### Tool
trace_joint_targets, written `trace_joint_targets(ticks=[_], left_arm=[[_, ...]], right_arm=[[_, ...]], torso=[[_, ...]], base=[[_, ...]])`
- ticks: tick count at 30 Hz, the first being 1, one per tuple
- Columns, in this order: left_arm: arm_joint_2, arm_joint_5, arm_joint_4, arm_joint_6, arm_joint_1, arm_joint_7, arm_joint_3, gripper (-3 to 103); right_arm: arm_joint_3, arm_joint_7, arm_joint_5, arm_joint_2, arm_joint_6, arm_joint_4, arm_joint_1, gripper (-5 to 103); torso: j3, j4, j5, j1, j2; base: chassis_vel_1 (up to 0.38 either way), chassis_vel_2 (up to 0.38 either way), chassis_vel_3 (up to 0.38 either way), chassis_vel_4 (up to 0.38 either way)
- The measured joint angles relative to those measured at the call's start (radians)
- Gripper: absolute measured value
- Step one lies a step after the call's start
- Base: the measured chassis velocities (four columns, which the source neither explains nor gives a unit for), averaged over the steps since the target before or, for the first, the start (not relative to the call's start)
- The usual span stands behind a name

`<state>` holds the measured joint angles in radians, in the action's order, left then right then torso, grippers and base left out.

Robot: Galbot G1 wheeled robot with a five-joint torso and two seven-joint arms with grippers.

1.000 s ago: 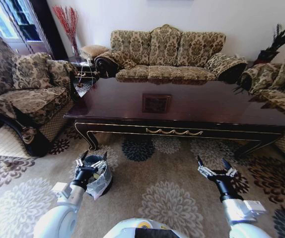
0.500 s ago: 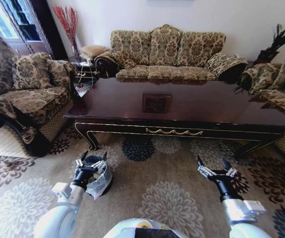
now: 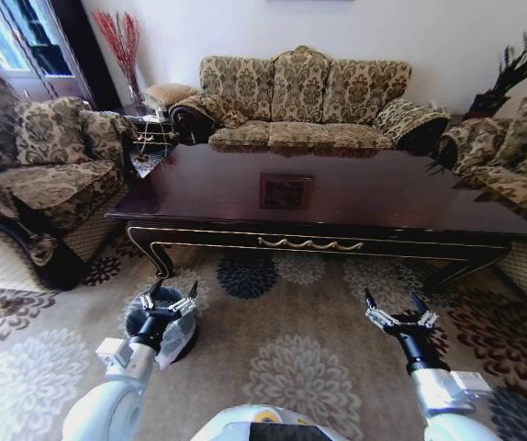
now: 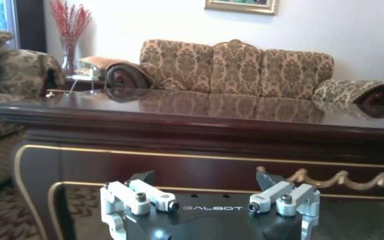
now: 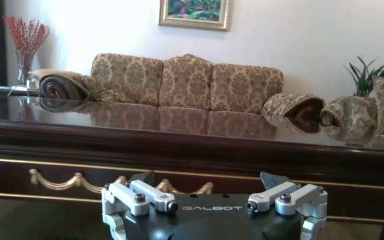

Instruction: Move to the front of the table and place the trash on the table into the trash bin.

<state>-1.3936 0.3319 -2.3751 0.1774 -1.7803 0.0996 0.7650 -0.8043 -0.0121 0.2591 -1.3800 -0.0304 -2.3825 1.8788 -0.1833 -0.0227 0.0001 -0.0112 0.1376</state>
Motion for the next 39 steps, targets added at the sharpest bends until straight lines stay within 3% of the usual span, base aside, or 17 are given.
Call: trace_joint_targets(ticks=[12,14,39], left_arm=[[0.0,0.0,0.0,0.0,0.0,0.001,0.0,100],[0.0,0.0,0.0,0.0,0.0,0.0,0.0,100],[0.0,0.0,0.0,0.0,0.0,0.0,0.0,100]], right_arm=[[0.0,0.0,0.0,0.0,0.0,0.0,0.0,100],[0.0,0.0,0.0,0.0,0.0,0.0,0.0,100],[0.0,0.0,0.0,0.0,0.0,0.0,0.0,100]], torso=[[0.0,-0.0001,0.0003,0.0,0.0],[0.0,0.0001,-0.0012,0.0,0.0],[0.0,0.0,-0.0001,0.0,0.0]], base=[[-0.207,-0.19,0.196,0.196],[0.026,0.012,-0.022,-0.021],[0.0,0.0,0.0,0.0]])
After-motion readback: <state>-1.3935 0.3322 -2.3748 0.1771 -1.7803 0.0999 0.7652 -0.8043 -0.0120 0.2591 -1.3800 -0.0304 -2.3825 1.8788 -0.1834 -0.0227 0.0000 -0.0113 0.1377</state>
